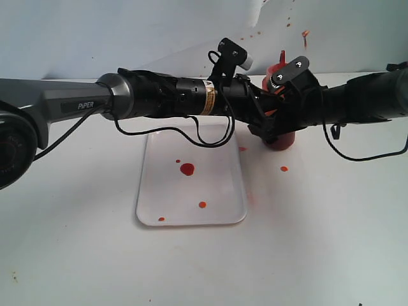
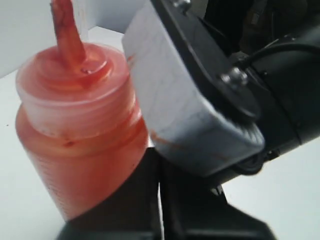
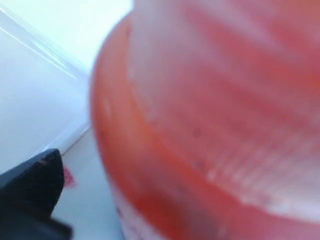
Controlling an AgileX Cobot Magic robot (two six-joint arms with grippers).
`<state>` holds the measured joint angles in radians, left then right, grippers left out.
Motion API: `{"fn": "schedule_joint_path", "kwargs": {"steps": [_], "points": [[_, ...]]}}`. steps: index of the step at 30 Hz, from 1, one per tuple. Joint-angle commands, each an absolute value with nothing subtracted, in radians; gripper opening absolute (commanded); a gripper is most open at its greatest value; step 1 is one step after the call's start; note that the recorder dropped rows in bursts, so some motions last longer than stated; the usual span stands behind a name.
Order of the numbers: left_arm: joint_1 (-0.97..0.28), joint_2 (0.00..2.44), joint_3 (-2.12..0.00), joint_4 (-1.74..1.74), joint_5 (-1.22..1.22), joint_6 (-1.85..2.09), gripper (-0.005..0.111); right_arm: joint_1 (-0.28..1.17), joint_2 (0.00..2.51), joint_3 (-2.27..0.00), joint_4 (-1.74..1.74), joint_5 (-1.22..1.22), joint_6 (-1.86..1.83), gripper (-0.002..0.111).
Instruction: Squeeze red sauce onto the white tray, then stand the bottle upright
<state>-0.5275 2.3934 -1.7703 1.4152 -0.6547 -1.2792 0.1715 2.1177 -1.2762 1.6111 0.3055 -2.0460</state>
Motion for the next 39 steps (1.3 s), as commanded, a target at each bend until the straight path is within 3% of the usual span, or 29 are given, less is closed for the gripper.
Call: {"fn": "schedule_joint_path", "kwargs": {"steps": [1,20,32,36,39], "points": [[-0.525,2.378,-1.774,1.417,-0.672,-1.279,0.0,0.176,2.082,-1.264,1.528,0.318,-1.959,0.105],[-0.523,2.369,-1.773,1.432,-0.672,-1.312,0.0,0.176,1.818,-1.039,1.36,0.227,-1.771,0.105],[-0.516,2.293,-1.765,1.744,-0.637,-1.601,0.0,0.176,1.598,-0.888,1.36,0.225,-1.674,0.105],[-0.484,2.251,-1.705,1.744,-0.691,-1.599,0.0,0.176,1.494,-0.846,1.36,0.225,-1.597,0.1],[-0.447,2.199,-1.641,1.744,-0.711,-1.595,0.0,0.176,1.418,-0.825,1.36,0.225,-1.497,0.087]]}}
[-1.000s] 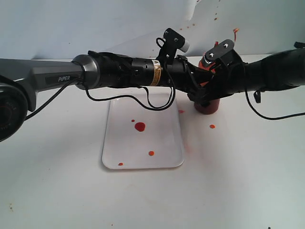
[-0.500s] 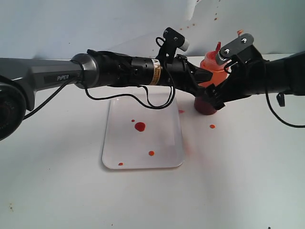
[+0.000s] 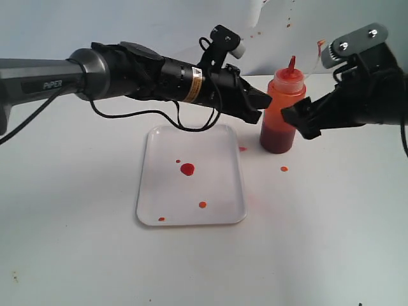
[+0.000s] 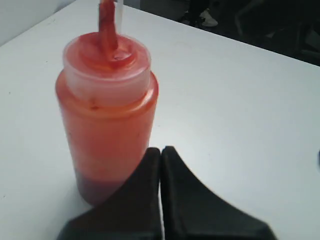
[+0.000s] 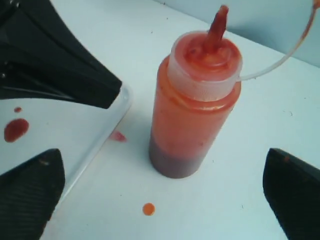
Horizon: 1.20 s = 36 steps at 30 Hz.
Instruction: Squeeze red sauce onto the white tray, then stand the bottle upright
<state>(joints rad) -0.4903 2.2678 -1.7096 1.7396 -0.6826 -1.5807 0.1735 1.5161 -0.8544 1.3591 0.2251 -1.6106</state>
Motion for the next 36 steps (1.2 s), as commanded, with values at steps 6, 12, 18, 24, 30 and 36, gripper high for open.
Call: {"fn": "schedule_joint_path", "kwargs": {"steps": [6,12,18,24,30,36], "points": [[-0.393,2.061,-1.496,1.744,-0.732,-1.589,0.0,0.176,1.272,-0.771,1.36,0.296,-1.46,0.035],[-0.365,1.864,-1.306,1.664,-0.73,-1.532,0.0,0.178,1.12,-0.682,1.436,0.359,-1.457,0.0],[-0.365,1.607,-1.031,1.414,-0.676,-1.377,0.0,0.178,0.9,-0.556,1.533,0.253,-1.457,0.0],[-0.365,1.308,-0.766,1.262,-0.616,-1.296,0.0,0.178,0.676,-0.417,1.541,0.149,-1.457,0.0],[-0.365,1.03,-0.563,1.262,-0.652,-1.304,0.0,0.178,0.508,-0.321,1.589,0.143,-1.457,0.0],[-0.365,0.785,-0.428,1.27,-0.662,-1.359,0.0,0.178,0.438,-0.293,1.637,0.131,-1.457,0.0]]}}
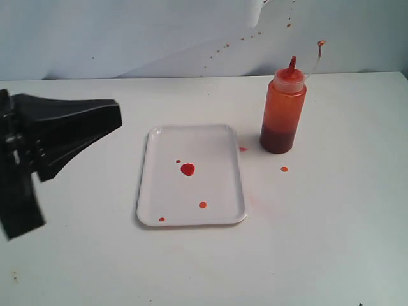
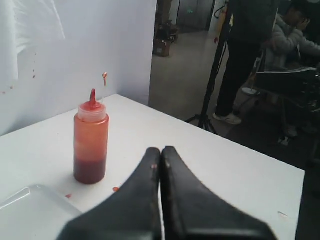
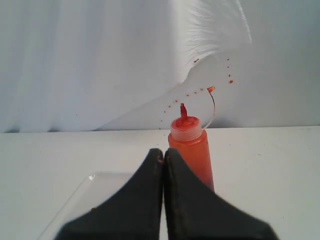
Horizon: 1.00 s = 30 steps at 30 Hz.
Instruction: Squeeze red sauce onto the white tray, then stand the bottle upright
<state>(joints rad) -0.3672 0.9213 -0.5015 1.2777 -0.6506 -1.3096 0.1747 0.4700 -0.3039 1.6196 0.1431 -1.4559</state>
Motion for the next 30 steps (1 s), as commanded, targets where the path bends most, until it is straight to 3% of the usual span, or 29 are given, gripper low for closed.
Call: {"fn": "schedule_joint_path", "kwargs": {"steps": [1,20,26,30], "points": [[-0.365,0.748,-0.409,1.272,-0.667,-1.36,0.0,0.178,0.436,-0.293,1.637,0.131,-1.457,0.0],[-0.363,0.252,-0.358,1.32,-0.595,-1.236,0.0,0.178,0.436,-0.293,1.637,0.131,-1.457,0.0],[-0.2,0.008,-0.273,1.325,-0.523,-1.308,0.0,0.178,0.436,-0.293,1.637,0.131,-1.457,0.0],[-0.126,0.0,-0.259,1.325,-0.515,-1.312,0.0,0.178,0.436,-0.293,1.637,0.131,-1.457,0.0]]}}
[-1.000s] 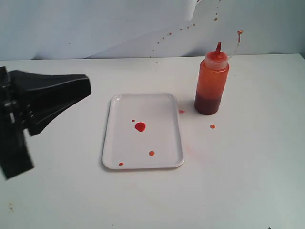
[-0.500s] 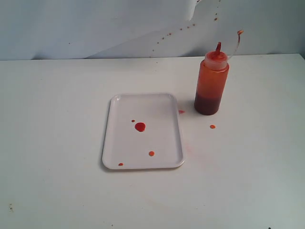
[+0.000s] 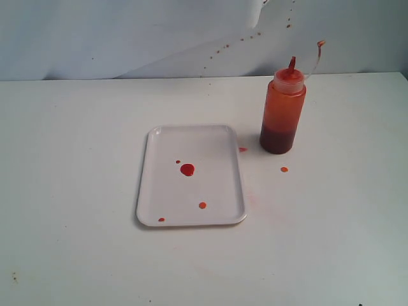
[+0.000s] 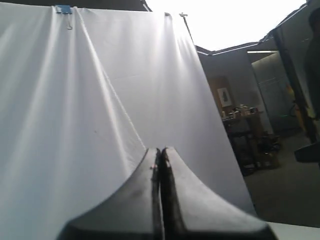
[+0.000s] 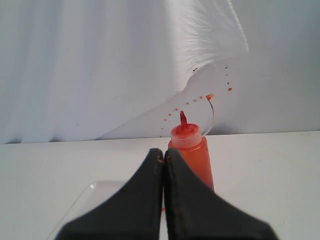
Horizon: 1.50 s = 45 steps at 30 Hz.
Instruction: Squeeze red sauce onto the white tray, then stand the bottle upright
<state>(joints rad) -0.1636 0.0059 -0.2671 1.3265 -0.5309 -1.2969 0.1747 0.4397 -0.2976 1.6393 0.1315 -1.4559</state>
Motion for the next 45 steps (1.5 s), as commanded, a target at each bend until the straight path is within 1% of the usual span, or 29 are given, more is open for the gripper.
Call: {"fn": "schedule_joint_path", "kwargs": {"steps": [1,9,12,14,17,19,23,24,26,30,33,37,39,45], "points": [[-0.126,0.0,-0.259,1.325,-0.517,-1.309,0.0,0.178,0.436,-0.293,1.637,0.131,-1.457,0.0],[-0.126,0.0,-0.259,1.325,-0.508,-1.342,0.0,0.178,0.436,-0.293,1.637,0.131,-1.457,0.0],[-0.126,0.0,-0.238,1.313,-0.461,-1.342,0.0,0.178,0.436,-0.293,1.637,0.131,-1.457,0.0],[-0.126,0.0,-0.215,1.228,-0.405,-1.31,0.0,0.178,0.436,-0.293,1.637,0.131,-1.457,0.0],[-0.128,0.0,-0.171,0.876,-0.248,-1.092,0.0,0.178,0.436,-0.293,1.637,0.131,-1.457,0.0],[-0.128,0.0,-0.154,0.567,-0.163,-0.835,0.0,0.178,0.436,-0.293,1.637,0.131,-1.457,0.0],[-0.128,0.0,-0.149,0.015,0.052,-0.145,0.0,0.178,0.436,-0.293,1.637,0.131,-1.457,0.0],[-0.128,0.0,-0.149,-0.107,0.112,0.024,0.0,0.178,0.436,-0.293,1.637,0.131,-1.457,0.0],[-0.128,0.0,-0.149,-0.245,0.23,0.221,0.0,0.178,0.436,-0.293,1.637,0.131,-1.457,0.0],[-0.128,0.0,-0.147,-0.213,0.352,0.259,0.0,0.178,0.436,-0.293,1.637,0.131,-1.457,0.0],[-0.128,0.0,-0.112,-0.125,0.339,0.185,0.0,0.178,0.436,-0.293,1.637,0.131,-1.457,0.0],[-0.128,0.0,-0.034,-0.02,0.263,0.017,0.0,0.178,0.436,-0.293,1.637,0.131,-1.457,0.0],[-0.128,0.0,-0.004,-0.013,0.257,0.007,0.0,0.178,0.436,-0.293,1.637,0.131,-1.457,0.0],[-0.128,0.0,0.0,0.0,0.277,0.007,0.0,0.178,0.436,-0.293,1.637,0.131,-1.457,0.0]]}}
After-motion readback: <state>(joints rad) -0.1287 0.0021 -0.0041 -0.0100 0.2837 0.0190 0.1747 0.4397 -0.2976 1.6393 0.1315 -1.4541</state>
